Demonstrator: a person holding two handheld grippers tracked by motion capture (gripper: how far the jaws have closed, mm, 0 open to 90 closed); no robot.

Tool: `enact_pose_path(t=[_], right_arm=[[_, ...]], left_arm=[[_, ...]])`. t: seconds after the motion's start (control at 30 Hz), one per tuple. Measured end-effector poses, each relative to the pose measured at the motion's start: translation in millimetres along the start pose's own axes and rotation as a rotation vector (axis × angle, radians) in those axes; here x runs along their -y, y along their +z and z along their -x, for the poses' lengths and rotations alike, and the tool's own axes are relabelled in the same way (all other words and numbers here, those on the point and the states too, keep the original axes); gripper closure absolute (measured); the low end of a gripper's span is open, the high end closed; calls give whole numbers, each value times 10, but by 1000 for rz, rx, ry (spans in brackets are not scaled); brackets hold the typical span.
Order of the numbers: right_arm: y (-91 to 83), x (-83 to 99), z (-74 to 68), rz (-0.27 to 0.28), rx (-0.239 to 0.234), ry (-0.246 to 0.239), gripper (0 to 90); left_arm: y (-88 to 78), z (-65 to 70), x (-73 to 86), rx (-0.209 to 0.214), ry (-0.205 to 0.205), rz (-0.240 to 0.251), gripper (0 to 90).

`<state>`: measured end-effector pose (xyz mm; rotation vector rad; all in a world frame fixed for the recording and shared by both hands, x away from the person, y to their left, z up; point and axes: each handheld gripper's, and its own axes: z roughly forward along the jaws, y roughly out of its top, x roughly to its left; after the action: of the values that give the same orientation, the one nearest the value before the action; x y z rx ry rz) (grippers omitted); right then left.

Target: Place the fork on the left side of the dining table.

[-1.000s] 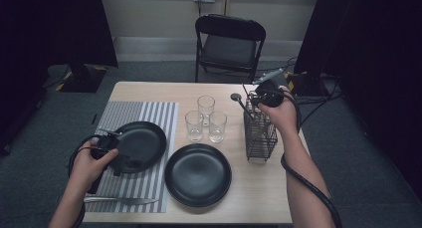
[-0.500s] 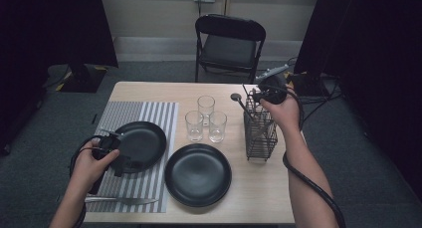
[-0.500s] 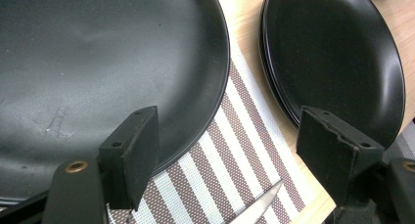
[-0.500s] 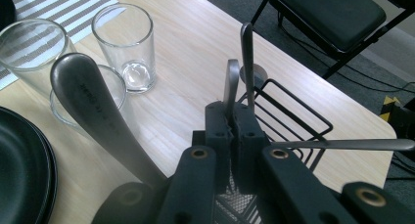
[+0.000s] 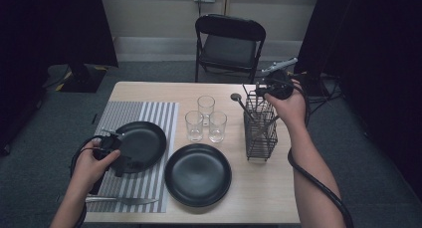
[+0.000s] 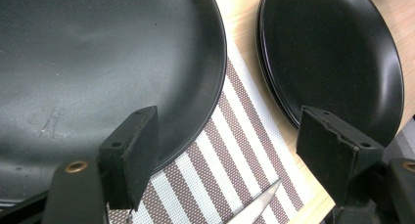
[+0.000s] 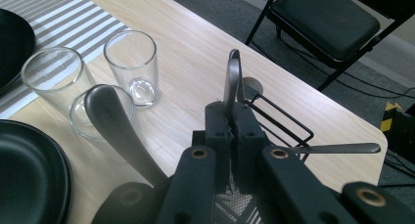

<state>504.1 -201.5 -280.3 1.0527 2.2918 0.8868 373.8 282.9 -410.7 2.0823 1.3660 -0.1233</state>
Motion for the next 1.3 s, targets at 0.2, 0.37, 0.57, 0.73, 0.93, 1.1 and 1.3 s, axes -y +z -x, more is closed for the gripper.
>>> enact_pose_path(t=[0.2,0.37,0.57,0.73,0.93,1.1,1.3], right_arm=[[-79,-52,7,6,0,-4,876],[-156,-88,14,12,5,-12,876],[-248,-115,14,26,6,-11,876],[-317,-135,11,39,8,-14,876],[-402,-207,5,54,14,-24,876],[-463,-275,3,59,19,-36,876],[-530,-316,-14,68,18,-40,876]], left_arm=[[-3,1,0,4,-2,0,242],[4,9,-1,4,2,-2,242],[-8,16,1,6,-3,6,242],[-15,15,3,6,0,4,242],[-12,22,3,10,-4,6,242],[-22,20,2,11,-4,10,242],[-37,13,5,11,-3,12,242]])
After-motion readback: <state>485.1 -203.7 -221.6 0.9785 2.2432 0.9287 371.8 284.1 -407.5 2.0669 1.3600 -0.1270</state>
